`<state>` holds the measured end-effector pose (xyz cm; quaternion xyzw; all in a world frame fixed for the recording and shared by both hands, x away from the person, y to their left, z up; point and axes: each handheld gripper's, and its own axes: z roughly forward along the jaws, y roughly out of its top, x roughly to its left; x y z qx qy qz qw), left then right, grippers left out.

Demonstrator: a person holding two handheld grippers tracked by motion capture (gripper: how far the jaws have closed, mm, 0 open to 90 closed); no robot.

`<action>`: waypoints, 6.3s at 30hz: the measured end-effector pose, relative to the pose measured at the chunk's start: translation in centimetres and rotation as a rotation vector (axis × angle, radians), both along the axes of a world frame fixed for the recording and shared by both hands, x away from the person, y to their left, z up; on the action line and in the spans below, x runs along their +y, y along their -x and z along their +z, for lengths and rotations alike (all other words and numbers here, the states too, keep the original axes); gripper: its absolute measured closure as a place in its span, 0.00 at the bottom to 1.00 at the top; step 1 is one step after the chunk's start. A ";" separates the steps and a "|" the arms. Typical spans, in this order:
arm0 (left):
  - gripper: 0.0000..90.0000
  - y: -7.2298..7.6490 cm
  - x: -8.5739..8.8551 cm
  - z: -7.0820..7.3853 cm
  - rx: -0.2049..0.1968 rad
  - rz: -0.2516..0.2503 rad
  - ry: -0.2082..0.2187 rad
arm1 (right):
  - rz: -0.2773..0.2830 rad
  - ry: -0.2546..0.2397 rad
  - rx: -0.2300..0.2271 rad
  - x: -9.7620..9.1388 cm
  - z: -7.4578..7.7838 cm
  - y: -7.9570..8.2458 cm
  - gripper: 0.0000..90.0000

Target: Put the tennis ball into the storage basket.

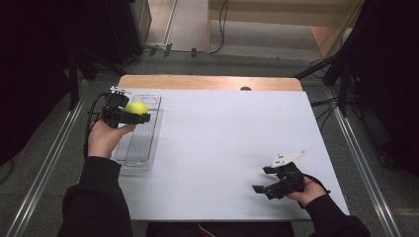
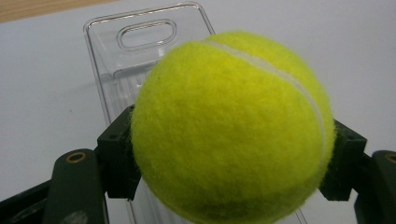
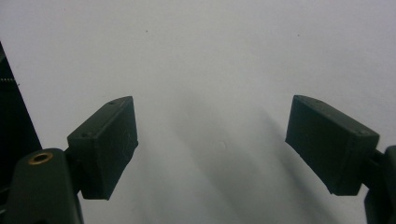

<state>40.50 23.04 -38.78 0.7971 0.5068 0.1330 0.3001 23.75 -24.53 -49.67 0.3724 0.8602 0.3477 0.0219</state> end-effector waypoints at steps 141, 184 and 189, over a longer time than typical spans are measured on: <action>0.16 2.4 -7.3 -1.4 0.034 -0.258 0.078 | 0.007 0.003 0.000 0.0 0.1 0.0 0.16; 0.16 8.6 -7.1 -4.0 0.020 -0.373 0.145 | 0.004 0.000 -0.002 0.0 0.1 -0.1 0.16; 0.16 9.2 -7.2 -4.5 0.023 -0.387 0.135 | 0.002 0.002 -0.003 -0.1 0.1 -0.1 0.16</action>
